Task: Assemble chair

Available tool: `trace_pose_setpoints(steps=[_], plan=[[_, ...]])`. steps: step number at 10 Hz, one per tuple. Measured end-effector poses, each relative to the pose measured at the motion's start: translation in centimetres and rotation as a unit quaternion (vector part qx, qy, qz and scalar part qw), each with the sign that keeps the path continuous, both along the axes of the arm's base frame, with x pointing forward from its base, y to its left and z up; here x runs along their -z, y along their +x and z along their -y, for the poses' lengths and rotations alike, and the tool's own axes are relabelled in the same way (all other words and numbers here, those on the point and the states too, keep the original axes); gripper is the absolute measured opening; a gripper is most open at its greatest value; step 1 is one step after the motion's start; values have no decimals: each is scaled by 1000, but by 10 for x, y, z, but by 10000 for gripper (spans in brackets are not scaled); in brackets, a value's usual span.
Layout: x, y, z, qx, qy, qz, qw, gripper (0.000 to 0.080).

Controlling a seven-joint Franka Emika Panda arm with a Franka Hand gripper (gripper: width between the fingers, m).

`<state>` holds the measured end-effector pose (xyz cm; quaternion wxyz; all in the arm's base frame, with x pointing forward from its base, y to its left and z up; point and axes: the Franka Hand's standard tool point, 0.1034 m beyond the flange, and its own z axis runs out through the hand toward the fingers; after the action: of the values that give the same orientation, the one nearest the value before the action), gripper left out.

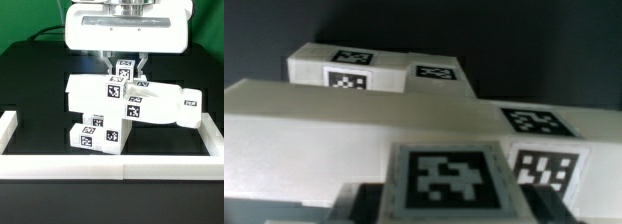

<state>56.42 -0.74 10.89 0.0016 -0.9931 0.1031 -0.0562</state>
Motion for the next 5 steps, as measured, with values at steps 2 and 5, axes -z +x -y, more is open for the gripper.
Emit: trace_pose_setpoints(steps=[2,5], plan=[[0,0,-1,83,10,1,997,269],[0,0,-2,188,26,1,982,269]])
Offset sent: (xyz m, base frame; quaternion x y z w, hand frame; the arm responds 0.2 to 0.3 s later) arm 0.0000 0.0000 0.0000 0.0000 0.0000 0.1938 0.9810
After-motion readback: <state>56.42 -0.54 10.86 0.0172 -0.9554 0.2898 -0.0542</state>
